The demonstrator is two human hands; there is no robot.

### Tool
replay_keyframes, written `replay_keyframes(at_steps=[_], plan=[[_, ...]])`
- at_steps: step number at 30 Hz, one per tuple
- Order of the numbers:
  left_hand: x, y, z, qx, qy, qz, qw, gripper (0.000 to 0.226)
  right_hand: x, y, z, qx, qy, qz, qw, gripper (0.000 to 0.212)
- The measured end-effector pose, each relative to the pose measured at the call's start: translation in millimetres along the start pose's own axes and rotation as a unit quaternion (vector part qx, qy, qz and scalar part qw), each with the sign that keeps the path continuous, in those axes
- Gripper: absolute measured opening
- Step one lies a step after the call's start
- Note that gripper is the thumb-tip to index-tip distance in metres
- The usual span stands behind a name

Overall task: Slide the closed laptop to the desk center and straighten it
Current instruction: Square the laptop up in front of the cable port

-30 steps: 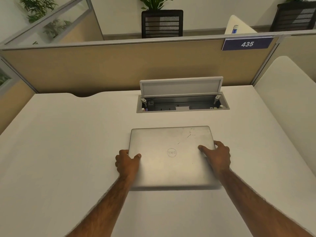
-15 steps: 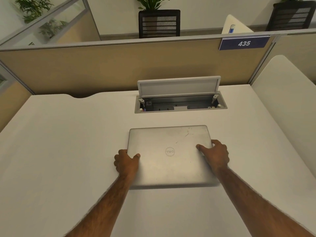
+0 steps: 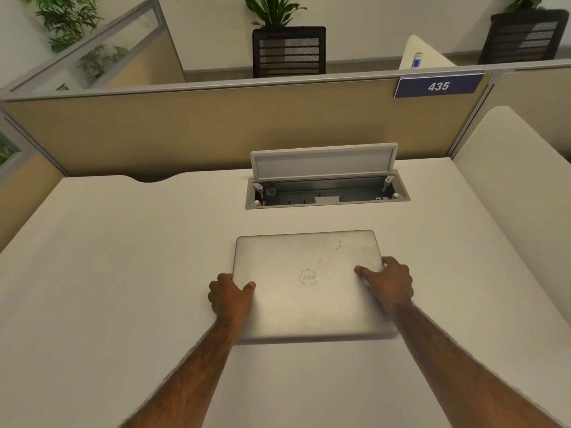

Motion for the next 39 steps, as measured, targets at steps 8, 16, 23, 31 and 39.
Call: replay_keyframes(at_steps=[8,16,23,31,39], plan=[[-2.2,-1.1,3.0,0.008,0.000,-0.001,1.000,0.061,-4.9,0.6,-2.5,0.008,0.006,-0.021,1.000,0.074],[0.8,-3.3,5.8,0.013,0.012,0.000,1.000,0.058,-8.9,0.8,1.6,-0.003,-0.003,-0.023,1.000,0.071],[2.1,-4.9,10.3,0.027,0.023,-0.031,0.999,0.062,-10.3,0.2,1.1,0.002,-0.009,-0.013,1.000,0.071],[6.4,-6.3,15.6,0.035,0.024,-0.051,0.998,0.060,-7.6,-1.6,-1.5,0.005,-0.005,-0.007,1.000,0.070],[8.0,-6.5,15.0,0.035,0.026,-0.051,0.998,0.059,-7.2,-1.3,-0.4,0.011,-0.010,-0.009,1.000,0.070]])
Point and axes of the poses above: each hand's wrist, its own z-axis away from the middle knuckle, its own y-axis out of the palm, x = y × z, the point moved 2 cm from there along -z, towards the middle knuckle, and after that the axes turned 11 degrees about z, right-handed, at the moved point
